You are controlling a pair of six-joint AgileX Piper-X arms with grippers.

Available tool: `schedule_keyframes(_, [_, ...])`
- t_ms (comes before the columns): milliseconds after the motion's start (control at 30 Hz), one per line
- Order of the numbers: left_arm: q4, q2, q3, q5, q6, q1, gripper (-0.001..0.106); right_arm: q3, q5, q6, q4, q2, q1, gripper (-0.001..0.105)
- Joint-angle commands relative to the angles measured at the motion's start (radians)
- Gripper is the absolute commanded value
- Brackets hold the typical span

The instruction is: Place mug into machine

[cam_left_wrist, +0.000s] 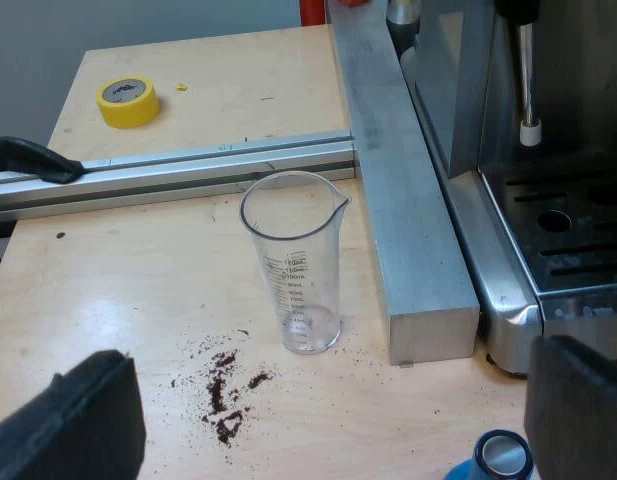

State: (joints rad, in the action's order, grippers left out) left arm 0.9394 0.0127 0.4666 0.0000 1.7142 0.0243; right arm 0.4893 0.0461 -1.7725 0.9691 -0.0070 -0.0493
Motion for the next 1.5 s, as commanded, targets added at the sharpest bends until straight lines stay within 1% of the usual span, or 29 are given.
schedule_keyframes(33, [-0.011, 0.14, 0.0, 0.008, 0.008, 0.002, 0.078, 0.005, -0.006, -0.004, -0.003, -0.04, -0.004, 0.068])
schedule_keyframes(133, [0.001, 0.135, 0.007, 0.047, 0.008, 0.002, 0.078, 0.012, -0.006, -0.006, -0.006, -0.038, -0.004, 0.068])
schedule_keyframes(167, [0.019, 0.126, 0.019, 0.082, 0.008, 0.002, 0.078, 0.025, -0.006, -0.021, -0.007, -0.032, -0.004, 0.068])
schedule_keyframes(233, [0.04, 0.109, 0.043, 0.112, 0.01, 0.004, 0.078, 0.05, -0.006, -0.047, -0.003, -0.023, -0.004, 0.068])
schedule_keyframes(267, [0.043, 0.098, 0.058, 0.123, 0.015, 0.008, 0.078, 0.073, -0.006, -0.067, 0.004, -0.011, -0.004, 0.068])
schedule_keyframes(333, [0.039, 0.086, 0.076, 0.138, 0.015, 0.017, 0.078, 0.106, -0.006, -0.073, 0.01, 0.014, -0.004, 0.068])
schedule_keyframes(367, [0.022, 0.059, 0.103, 0.171, 0.015, 0.058, 0.078, 0.129, -0.017, -0.073, 0.01, 0.034, -0.004, 0.068])
schedule_keyframes(400, [0.019, 0.052, 0.108, 0.18, 0.015, 0.067, 0.078, 0.137, -0.028, -0.073, 0.009, 0.041, -0.004, 0.068])
schedule_keyframes(433, [0.012, 0.037, 0.12, 0.205, 0.015, 0.101, 0.078, 0.153, -0.046, -0.073, 0.009, 0.06, -0.004, 0.068])
schedule_keyframes(467, [0.007, 0.028, 0.124, 0.217, 0.015, 0.117, 0.078, 0.165, -0.062, -0.073, 0.009, 0.072, -0.004, 0.068])
schedule_keyframes(500, [-0.011, 0.015, 0.125, 0.245, 0.015, 0.156, 0.078, 0.187, -0.106, -0.076, 0.009, 0.11, -0.004, 0.068])
schedule_keyframes(600, [-0.035, -0.007, 0.124, 0.281, 0.012, 0.219, 0.078, 0.202, -0.16, -0.094, -0.003, 0.147, 0.003, 0.068])
schedule_keyframes(633, [-0.043, -0.018, 0.124, 0.298, 0.01, 0.252, 0.078, 0.205, -0.177, -0.095, -0.009, 0.16, 0.013, 0.068])
schedule_keyframes(700, [-0.058, -0.033, 0.117, 0.32, 0.008, 0.298, 0.078, 0.204, -0.205, -0.111, -0.016, 0.176, 0.029, 0.068])
schedule_keyframes(767, [-0.083, -0.046, 0.097, 0.36, 0.008, 0.348, 0.078, 0.204, -0.23, -0.161, -0.016, 0.195, 0.057, 0.068])
schedule_keyframes(800, [-0.091, -0.047, 0.086, 0.377, 0.008, 0.364, 0.078, 0.204, -0.231, -0.171, -0.016, 0.198, 0.065, 0.068])
schedule_keyframes(867, [-0.132, -0.047, 0.046, 0.435, 0.008, 0.401, 0.078, 0.203, -0.23, -0.19, -0.021, 0.208, 0.084, 0.068])
schedule_keyframes(933, [-0.17, -0.047, 0.011, 0.454, 0.008, 0.419, 0.078, 0.2, -0.225, -0.192, -0.028, 0.211, 0.091, 0.068])
schedule_keyframes(967, [-0.196, -0.047, -0.018, 0.458, 0.008, 0.429, 0.078, 0.19, -0.223, -0.192, -0.043, 0.21, 0.094, 0.068])
schedule_keyframes(1000, [-0.201, -0.047, -0.018, 0.459, 0.008, 0.43, 0.078, 0.183, -0.223, -0.192, -0.051, 0.21, 0.094, 0.068])
schedule_keyframes(1033, [-0.256, -0.047, -0.066, 0.48, 0.005, 0.437, 0.078, 0.166, -0.223, -0.192, -0.07, 0.21, 0.094, 0.068])
schedule_keyframes(1067, [-0.289, -0.047, -0.094, 0.507, 0.005, 0.438, 0.078, 0.145, -0.223, -0.19, -0.091, 0.21, 0.094, 0.068])
schedule_keyframes(1133, [-0.345, -0.05, -0.143, 0.529, 0.005, 0.438, 0.078, 0.117, -0.223, -0.187, -0.121, 0.21, 0.094, 0.068])
schedule_keyframes(1200, [-0.431, -0.05, -0.203, 0.531, 0.005, 0.438, 0.078, 0.061, -0.223, -0.185, -0.191, 0.213, 0.094, 0.068])
schedule_keyframes(1267, [-0.488, -0.052, -0.236, 0.531, 0.005, 0.438, 0.078, 0.026, -0.223, -0.185, -0.236, 0.213, 0.094, 0.068])
schedule_keyframes(1300, [-0.498, -0.052, -0.247, 0.531, 0.005, 0.438, 0.078, 0.012, -0.221, -0.185, -0.254, 0.215, 0.094, 0.068])
schedule_keyframes(1367, [-0.519, -0.054, -0.275, 0.531, 0.005, 0.438, 0.078, -0.045, -0.202, -0.185, -0.327, 0.215, 0.094, 0.068])
schedule_keyframes(1400, [-0.518, -0.056, -0.28, 0.531, 0.005, 0.438, 0.078, -0.055, -0.198, -0.185, -0.347, 0.215, 0.094, 0.068])
schedule_keyframes(1500, [-0.518, -0.076, -0.282, 0.531, 0.005, 0.438, 0.078, -0.149, -0.181, -0.181, -0.477, 0.217, 0.094, 0.068])
